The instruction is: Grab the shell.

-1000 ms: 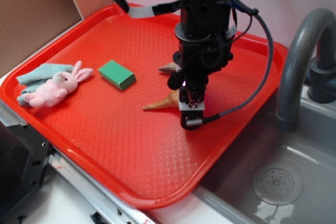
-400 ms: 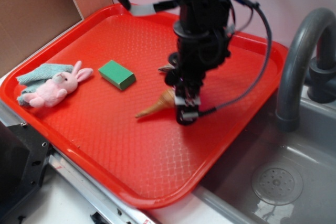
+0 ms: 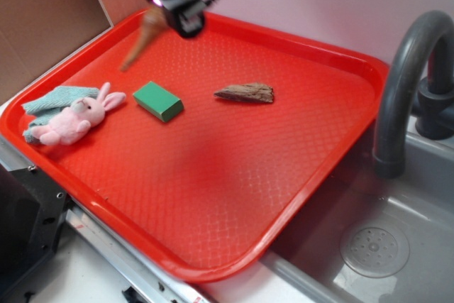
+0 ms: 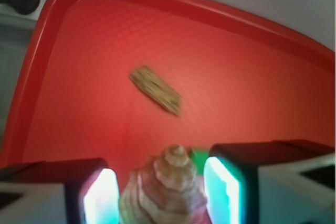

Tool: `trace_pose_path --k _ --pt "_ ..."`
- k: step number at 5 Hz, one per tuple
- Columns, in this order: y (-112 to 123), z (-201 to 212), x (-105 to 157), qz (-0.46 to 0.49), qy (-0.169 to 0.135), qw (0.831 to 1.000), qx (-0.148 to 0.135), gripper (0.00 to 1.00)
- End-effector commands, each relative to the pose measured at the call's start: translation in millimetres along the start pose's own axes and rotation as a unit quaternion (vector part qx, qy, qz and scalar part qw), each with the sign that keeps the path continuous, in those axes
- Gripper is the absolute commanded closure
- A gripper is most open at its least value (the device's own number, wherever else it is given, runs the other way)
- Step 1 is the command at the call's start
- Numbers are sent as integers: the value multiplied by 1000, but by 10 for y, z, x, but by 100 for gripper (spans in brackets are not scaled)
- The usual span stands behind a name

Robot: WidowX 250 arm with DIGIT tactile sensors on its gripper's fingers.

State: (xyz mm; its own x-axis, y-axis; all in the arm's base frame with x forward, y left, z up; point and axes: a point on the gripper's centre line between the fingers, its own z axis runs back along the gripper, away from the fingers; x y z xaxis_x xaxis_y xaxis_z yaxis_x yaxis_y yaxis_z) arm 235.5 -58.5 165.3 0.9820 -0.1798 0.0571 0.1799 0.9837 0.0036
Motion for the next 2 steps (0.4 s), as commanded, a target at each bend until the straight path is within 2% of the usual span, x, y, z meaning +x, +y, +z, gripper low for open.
trace_pose_path --k 1,2 --pt "194 496 -266 99 -41 994 -11 100" --pt "305 385 -196 89 -25 995 -30 100"
